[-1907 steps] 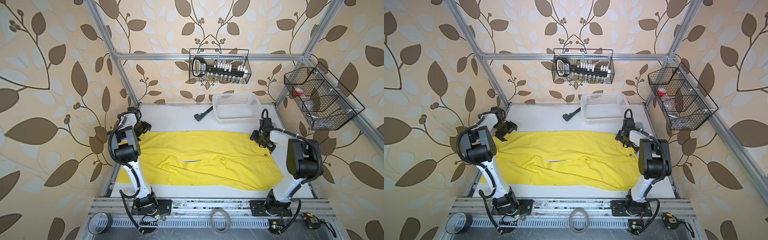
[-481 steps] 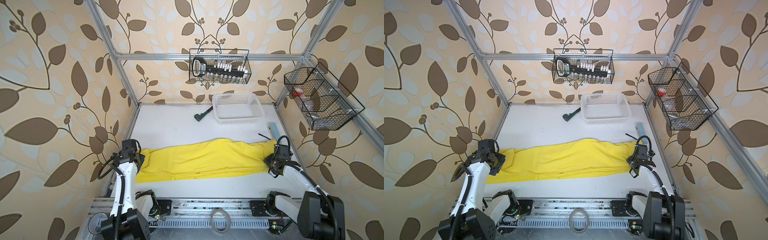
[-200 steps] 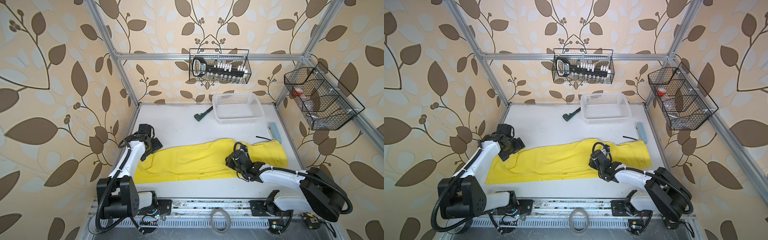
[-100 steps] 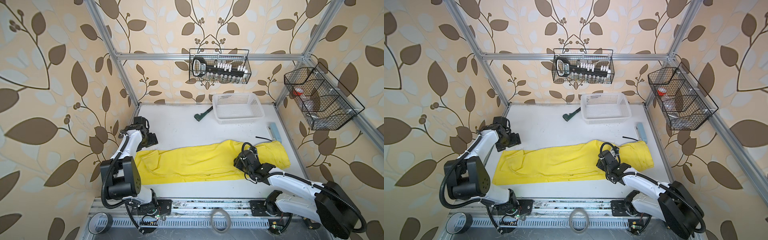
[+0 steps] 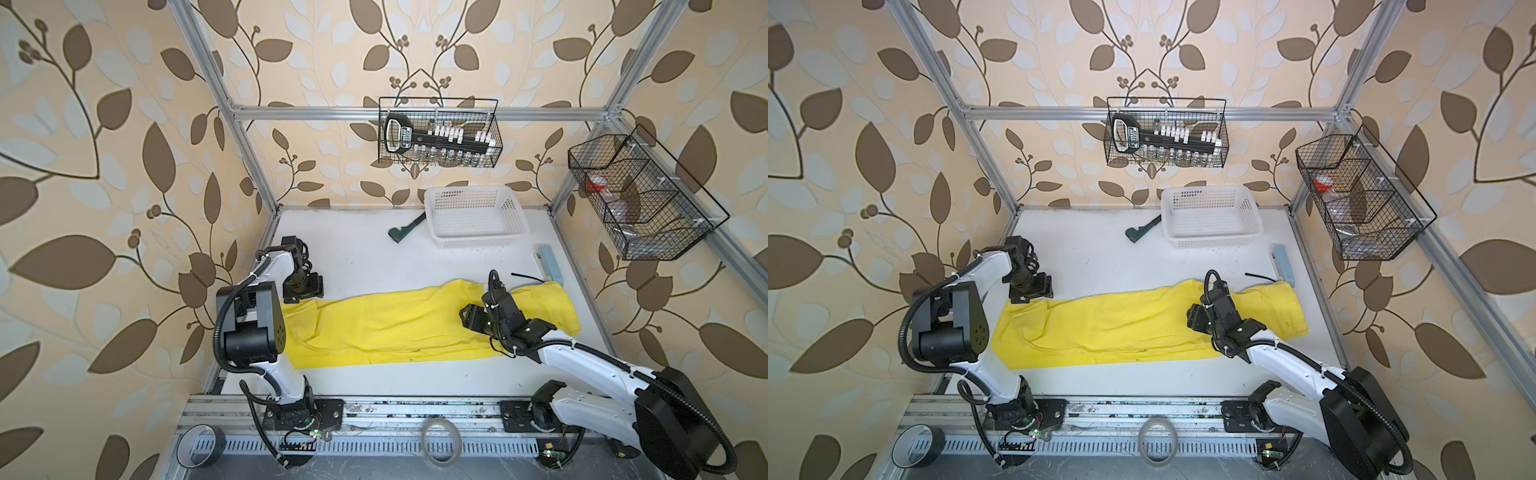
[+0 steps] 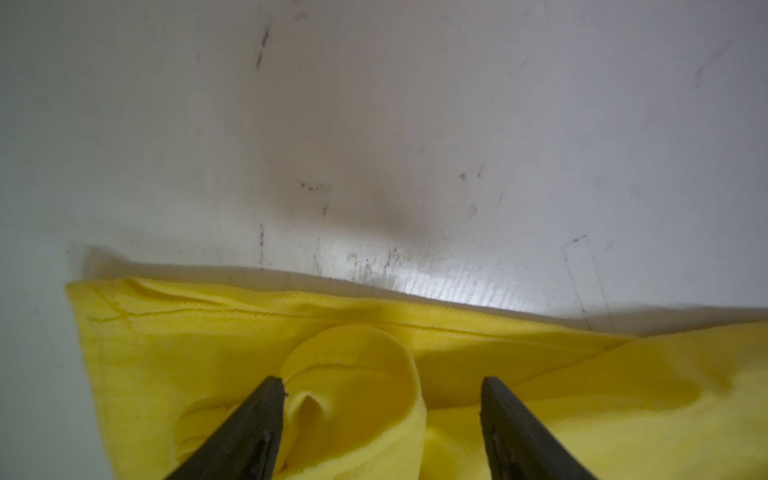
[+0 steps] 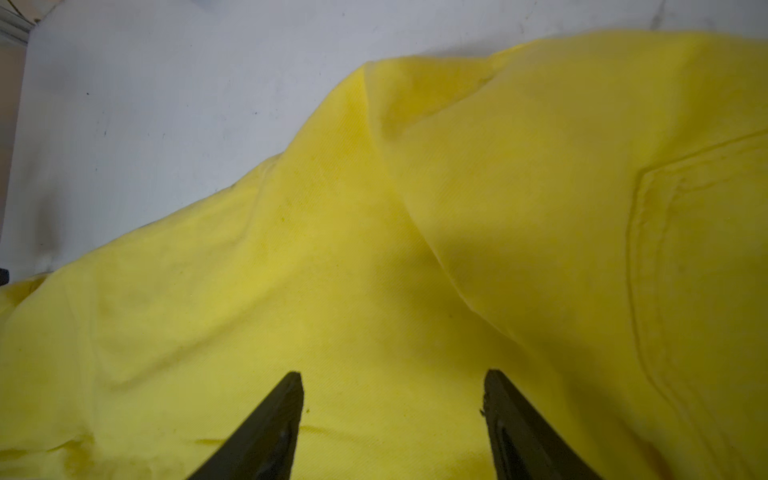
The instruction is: Fold and stack the trousers
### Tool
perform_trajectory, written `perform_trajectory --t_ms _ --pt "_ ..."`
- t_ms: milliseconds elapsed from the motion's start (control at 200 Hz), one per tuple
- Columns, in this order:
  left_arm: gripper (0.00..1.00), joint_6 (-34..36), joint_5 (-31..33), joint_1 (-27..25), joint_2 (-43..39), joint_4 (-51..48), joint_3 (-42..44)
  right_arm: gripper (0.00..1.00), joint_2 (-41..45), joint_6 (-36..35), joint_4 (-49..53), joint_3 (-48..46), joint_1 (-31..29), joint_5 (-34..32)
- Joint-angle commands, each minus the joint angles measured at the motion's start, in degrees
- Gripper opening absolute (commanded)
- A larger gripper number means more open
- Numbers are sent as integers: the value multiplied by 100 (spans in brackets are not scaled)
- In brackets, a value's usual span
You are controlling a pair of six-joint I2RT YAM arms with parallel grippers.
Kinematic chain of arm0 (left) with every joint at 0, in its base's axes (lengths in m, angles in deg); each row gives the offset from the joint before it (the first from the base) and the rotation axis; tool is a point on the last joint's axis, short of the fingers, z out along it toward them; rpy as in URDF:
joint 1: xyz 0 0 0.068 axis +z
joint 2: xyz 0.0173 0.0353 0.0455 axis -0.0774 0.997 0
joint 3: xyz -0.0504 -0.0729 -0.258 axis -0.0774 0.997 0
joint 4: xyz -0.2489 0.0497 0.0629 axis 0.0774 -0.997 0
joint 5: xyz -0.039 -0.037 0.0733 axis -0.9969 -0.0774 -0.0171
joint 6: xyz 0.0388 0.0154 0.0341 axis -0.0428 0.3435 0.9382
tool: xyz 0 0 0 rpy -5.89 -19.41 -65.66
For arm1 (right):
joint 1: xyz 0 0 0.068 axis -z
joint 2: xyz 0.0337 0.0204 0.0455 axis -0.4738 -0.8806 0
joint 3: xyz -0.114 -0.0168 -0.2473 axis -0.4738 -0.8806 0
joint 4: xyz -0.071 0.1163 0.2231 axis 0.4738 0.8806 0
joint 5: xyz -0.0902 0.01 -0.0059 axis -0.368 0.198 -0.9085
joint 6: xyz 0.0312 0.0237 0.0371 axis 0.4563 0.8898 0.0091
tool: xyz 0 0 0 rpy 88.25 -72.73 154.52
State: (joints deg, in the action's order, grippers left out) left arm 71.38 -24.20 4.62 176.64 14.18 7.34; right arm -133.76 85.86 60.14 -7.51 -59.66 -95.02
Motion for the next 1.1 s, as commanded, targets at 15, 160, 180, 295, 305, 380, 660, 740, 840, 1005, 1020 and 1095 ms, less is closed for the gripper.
perform_trajectory --t_ms 15,160,180,295,305,380,660,740,840,1005,1020,1095 --pt "65 278 193 -85 244 -128 -287 70 -105 -345 -208 201 -10 211" --pt "46 296 386 -186 314 -201 -294 70 -245 -328 -347 163 -7 317" --pt "42 267 455 -189 330 -253 -308 70 -253 -327 -371 155 -7 323" --pt "29 136 654 -192 315 -547 -310 70 -349 -304 -441 103 30 384" --pt "26 121 641 -187 299 -560 -292 70 -360 -303 -440 102 34 392" --pt "13 -1 571 -191 129 -601 -170 69 -411 -332 -449 91 57 406" --pt "0 -225 417 -186 -209 -868 -58 69 -481 -402 -455 48 156 514" --pt "0 -356 678 -180 -370 -928 -70 69 -448 -400 -447 32 159 479" --pt "0 -781 1626 -142 -756 -1026 -172 69 -479 -337 -358 41 201 319" --pt "0 -1438 2132 375 -1149 -1343 -286 70 -777 -252 -279 -22 319 82" --pt "0 -1475 2178 403 -1177 -1342 -258 69 -802 -258 -275 -34 339 80" --pt "0 -1524 2305 513 -1310 -1311 -109 69 -955 -251 -288 -97 399 19"
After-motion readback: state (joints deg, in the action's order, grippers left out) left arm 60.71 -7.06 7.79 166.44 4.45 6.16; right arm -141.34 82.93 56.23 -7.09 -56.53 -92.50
